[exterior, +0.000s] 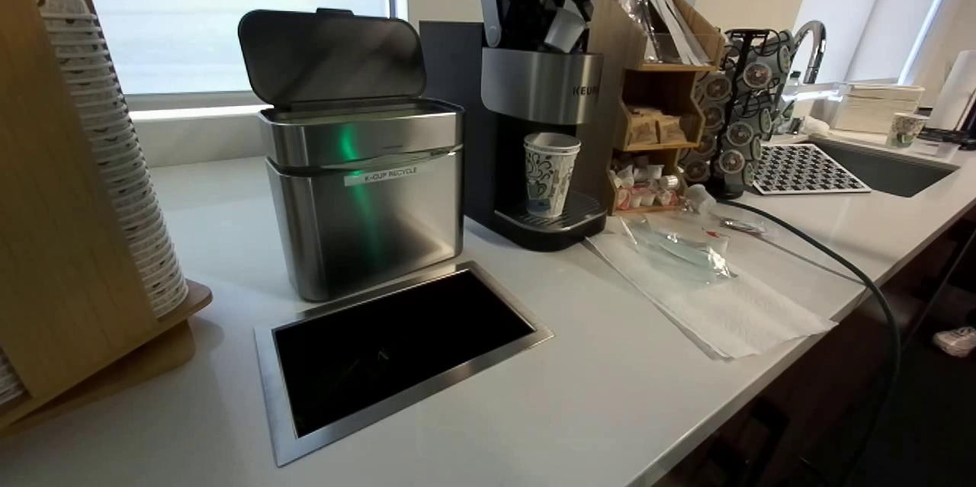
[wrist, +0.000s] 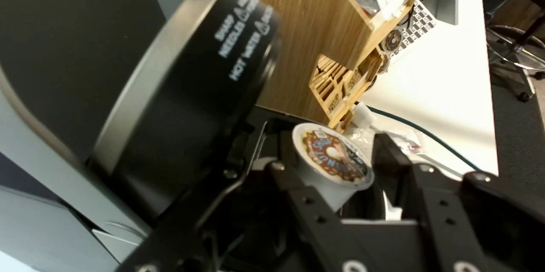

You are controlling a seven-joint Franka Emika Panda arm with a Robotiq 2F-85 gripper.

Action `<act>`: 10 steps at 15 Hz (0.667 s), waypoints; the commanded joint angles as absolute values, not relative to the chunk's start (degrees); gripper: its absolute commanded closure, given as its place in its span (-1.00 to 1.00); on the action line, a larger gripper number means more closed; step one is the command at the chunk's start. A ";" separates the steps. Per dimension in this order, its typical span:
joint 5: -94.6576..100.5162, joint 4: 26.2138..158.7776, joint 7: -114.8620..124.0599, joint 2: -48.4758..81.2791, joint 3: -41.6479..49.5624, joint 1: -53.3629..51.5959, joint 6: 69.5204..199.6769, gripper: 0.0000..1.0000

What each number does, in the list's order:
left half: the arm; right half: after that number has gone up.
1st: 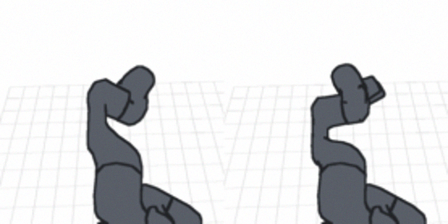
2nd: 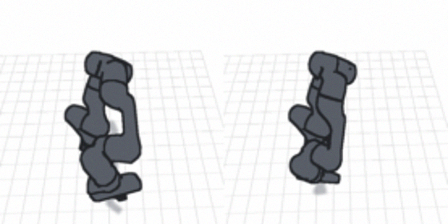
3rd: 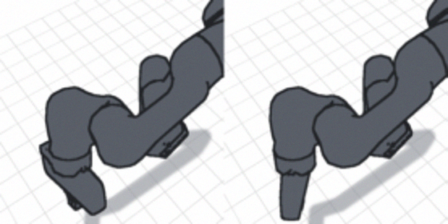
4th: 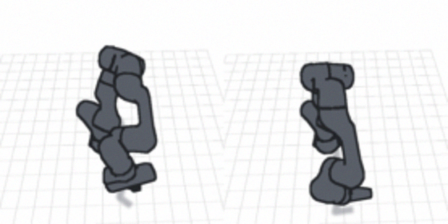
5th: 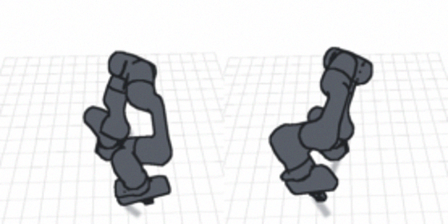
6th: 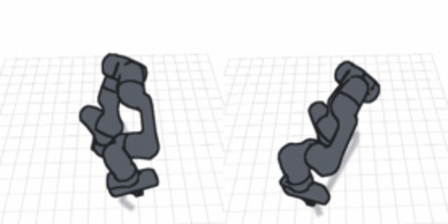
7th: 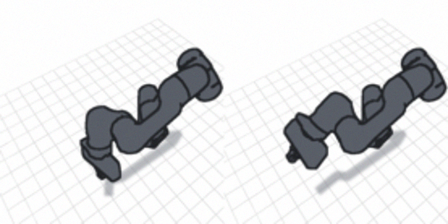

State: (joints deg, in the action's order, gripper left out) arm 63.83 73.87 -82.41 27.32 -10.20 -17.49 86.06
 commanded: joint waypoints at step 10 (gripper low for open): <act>64.30 74.38 -82.11 28.26 -9.20 -17.05 85.86 0.50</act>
